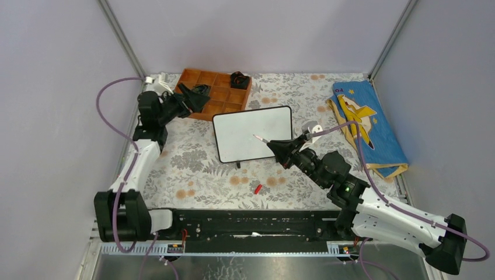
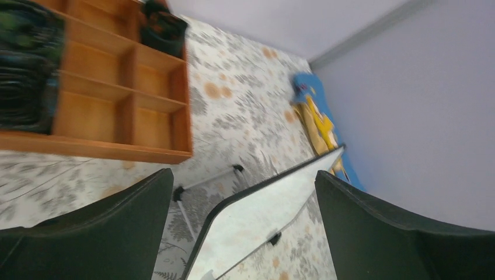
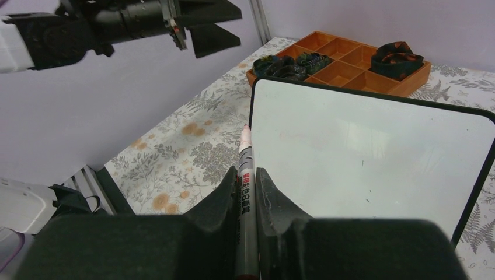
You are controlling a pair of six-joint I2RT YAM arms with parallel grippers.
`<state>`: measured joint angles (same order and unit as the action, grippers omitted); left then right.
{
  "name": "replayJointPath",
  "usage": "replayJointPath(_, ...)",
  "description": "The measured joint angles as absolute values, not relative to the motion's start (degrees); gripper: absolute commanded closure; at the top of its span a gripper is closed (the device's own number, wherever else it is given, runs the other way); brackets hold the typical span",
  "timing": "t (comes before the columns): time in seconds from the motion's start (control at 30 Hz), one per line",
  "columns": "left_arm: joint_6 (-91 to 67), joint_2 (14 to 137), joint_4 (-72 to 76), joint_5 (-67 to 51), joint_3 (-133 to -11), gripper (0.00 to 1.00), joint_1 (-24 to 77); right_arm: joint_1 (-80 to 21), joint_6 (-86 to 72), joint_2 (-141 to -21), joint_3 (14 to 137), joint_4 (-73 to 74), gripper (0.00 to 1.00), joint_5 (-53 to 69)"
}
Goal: Write a sentence on the whiteboard
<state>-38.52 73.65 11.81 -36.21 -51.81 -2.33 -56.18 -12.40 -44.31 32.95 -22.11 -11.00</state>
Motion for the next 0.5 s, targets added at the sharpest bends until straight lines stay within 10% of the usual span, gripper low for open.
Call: replayJointPath(0.5, -37.9, 59.9, 1.5, -10.3, -46.4, 0.01, 0.4, -56.2, -12.5, -44.4, 32.7, -22.1, 1.0, -10.2)
